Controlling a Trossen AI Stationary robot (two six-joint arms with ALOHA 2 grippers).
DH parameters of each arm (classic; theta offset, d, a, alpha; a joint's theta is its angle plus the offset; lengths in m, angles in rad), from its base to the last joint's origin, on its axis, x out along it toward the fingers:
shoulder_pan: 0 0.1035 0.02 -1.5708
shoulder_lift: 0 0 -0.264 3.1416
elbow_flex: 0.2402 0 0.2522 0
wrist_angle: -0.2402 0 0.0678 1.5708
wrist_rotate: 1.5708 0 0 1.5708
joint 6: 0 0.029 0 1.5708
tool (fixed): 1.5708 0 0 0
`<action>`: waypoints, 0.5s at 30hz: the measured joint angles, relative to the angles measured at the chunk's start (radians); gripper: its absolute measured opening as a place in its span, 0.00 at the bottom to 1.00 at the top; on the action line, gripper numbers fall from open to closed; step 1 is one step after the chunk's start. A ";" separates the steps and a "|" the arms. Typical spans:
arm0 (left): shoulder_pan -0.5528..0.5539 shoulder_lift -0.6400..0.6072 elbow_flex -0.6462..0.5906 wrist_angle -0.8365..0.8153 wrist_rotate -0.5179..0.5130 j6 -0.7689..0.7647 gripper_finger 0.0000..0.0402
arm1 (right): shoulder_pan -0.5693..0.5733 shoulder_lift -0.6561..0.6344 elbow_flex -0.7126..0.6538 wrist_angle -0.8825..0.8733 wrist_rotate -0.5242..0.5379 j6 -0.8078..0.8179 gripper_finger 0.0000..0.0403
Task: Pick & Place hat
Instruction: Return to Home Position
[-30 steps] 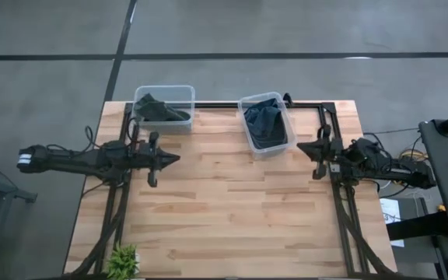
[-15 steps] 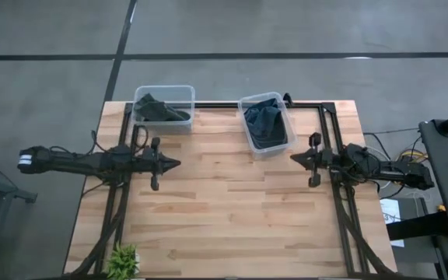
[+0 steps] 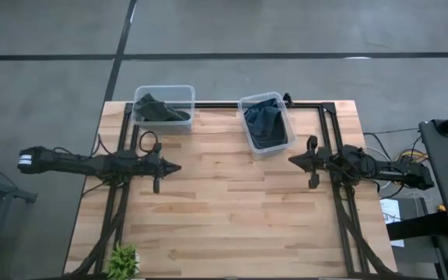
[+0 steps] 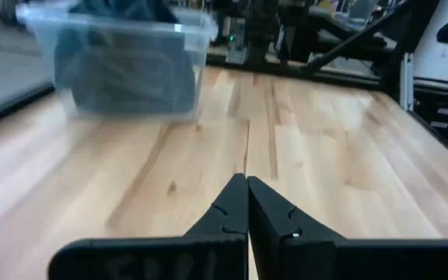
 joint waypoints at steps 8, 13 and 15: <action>0.000 0.000 -0.038 -0.071 0.000 -0.022 0.00 | 0.000 0.014 0.000 -0.044 0.009 0.062 0.02; 0.000 0.000 -0.038 -0.104 0.000 -0.022 0.00 | 0.000 0.015 0.000 -0.043 0.009 0.012 0.02; 0.000 0.000 -0.039 -0.111 0.000 -0.022 0.00 | 0.000 0.015 0.000 -0.043 0.009 0.005 0.02</action>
